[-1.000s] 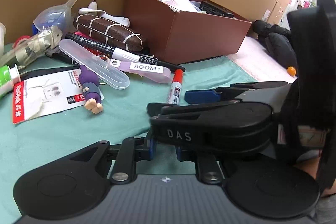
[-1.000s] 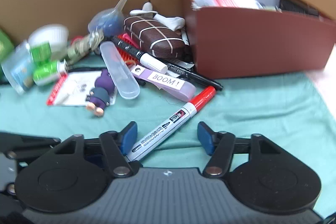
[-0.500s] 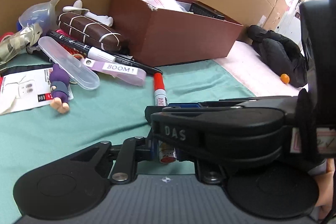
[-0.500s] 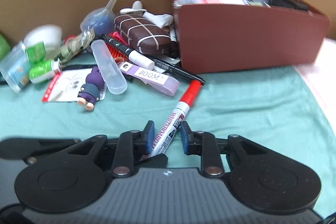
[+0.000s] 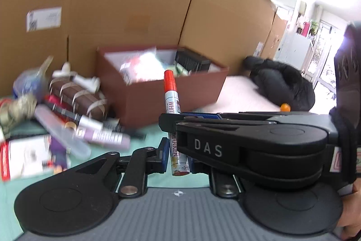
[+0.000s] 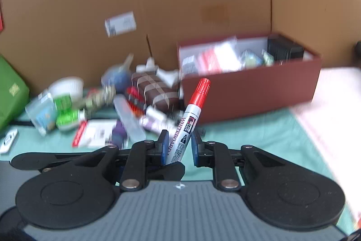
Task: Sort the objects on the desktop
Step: 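Carry the red marker into the brown box and open the right gripper, then move both grippers back over the table items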
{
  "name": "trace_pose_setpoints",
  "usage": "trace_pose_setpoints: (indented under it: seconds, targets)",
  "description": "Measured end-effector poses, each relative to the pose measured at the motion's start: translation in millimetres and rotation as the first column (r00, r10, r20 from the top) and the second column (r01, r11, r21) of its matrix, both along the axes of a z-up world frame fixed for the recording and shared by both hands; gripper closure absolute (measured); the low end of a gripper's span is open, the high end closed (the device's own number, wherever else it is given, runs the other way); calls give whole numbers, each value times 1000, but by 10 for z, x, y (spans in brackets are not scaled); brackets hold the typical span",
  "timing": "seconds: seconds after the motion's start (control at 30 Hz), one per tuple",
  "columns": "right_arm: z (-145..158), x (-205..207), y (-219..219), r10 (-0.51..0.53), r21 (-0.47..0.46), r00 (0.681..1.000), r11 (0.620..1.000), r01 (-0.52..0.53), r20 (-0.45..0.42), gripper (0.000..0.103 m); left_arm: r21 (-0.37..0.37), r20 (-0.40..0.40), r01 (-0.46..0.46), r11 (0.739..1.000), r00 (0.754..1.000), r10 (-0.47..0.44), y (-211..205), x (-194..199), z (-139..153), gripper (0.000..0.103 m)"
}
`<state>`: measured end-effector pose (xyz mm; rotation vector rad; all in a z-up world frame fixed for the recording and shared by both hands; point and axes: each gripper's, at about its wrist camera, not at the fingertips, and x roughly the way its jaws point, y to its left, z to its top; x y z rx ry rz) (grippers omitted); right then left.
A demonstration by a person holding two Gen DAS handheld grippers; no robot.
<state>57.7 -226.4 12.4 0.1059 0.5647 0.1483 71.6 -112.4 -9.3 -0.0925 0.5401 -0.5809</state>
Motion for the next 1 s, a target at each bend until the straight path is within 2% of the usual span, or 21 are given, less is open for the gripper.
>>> trace_pose_setpoints:
  seconds: [0.27, 0.4, 0.57, 0.7, 0.73, 0.77, 0.8, 0.83, 0.87, 0.9, 0.97, 1.0]
  targets:
    - [386, 429, -349, -34, 54, 996, 998, 30, 87, 83, -2, 59, 26, 1000, 998, -26, -309, 548, 393, 87]
    - [523, 785, -623, -62, 114, 993, 992, 51, 96, 83, -26, 49, 55, 998, 997, -53, -467, 974, 509, 87]
    - [568, 1256, -996, -103, 174, 992, 981, 90, 69, 83, -25, 37, 74, 997, 997, -73, -720, 1450, 480, 87]
    - [425, 1607, -1261, -130, 253, 991, 960, 119, 27, 81, 1, 40, 51, 999, 998, -51, -912, 1730, 340, 87]
    - [366, 1683, -1322, -139, 278, 990, 952, 129, 19, 80, -1, 24, 44, 999, 999, -44, -919, 1778, 299, 77]
    - [305, 1743, -1376, -152, 299, 988, 943, 143, 7, 79, -6, 4, 41, 999, 999, -41, -906, 1803, 263, 51]
    - [255, 1782, -1418, -163, 314, 986, 936, 159, -13, 71, -8, -9, 35, 999, 999, -35, -885, 1807, 233, 36]
    - [219, 1794, -1451, -178, 319, 984, 931, 179, -34, 63, -6, 2, 24, 1000, 1000, -24, -866, 1798, 216, 11]
    - [196, 1785, -1477, -192, 318, 981, 928, 194, -38, 42, -1, 27, 8, 1000, 1000, -8, -849, 1765, 208, 3]
    - [180, 1765, -1495, -201, 313, 979, 929, 200, -28, 18, 6, 57, -13, 1000, 998, 13, -836, 1750, 217, 3]
    - [173, 1728, -1516, -225, 293, 974, 932, 214, 3, 4, 24, 69, -18, 1000, 998, 16, -822, 1727, 246, 3]
    - [169, 1707, -1516, -238, 287, 971, 931, 224, 17, 4, 29, 65, -18, 999, 998, 16, -815, 1725, 262, 3]
